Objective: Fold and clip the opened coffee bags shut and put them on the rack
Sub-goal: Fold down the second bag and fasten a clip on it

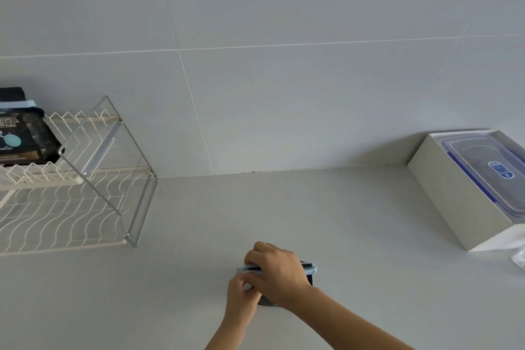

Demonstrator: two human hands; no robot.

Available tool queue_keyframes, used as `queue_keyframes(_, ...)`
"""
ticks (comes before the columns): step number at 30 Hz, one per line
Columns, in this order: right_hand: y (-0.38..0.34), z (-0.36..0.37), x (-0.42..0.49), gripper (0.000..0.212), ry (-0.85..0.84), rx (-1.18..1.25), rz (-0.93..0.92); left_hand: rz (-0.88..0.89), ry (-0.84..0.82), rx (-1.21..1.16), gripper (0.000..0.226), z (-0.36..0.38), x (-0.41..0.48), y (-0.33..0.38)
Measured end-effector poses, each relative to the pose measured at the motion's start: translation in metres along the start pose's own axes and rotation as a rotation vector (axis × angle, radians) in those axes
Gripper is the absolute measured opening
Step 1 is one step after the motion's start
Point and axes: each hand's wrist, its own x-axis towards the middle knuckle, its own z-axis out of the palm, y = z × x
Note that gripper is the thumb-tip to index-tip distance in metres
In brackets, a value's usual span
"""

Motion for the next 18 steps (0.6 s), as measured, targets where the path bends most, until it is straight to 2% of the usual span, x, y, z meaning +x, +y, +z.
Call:
queue_keyframes(4,-0.0033,0.0049,-0.0019,0.025,0.023,-0.019,-0.054,0.005,0.008,0.046,0.036,-0.0003,-0.0013,0.0006)
queue_keyframes(10,-0.0034,0.0029,-0.0004,0.025,0.041,-0.012,-0.043,0.005,0.021,0.108,0.041,-0.0010,-0.0022,0.0017)
queue_keyframes(14,-0.0017,0.0055,-0.0007,0.025,0.047,-0.013,-0.042,0.014,0.030,0.148,0.041,-0.0011,-0.0035,0.0026)
queue_keyframes(18,0.0033,0.0040,-0.0004,0.026,0.054,0.039,-0.005,0.016,-0.006,0.072,0.029,-0.0019,-0.0080,0.0032)
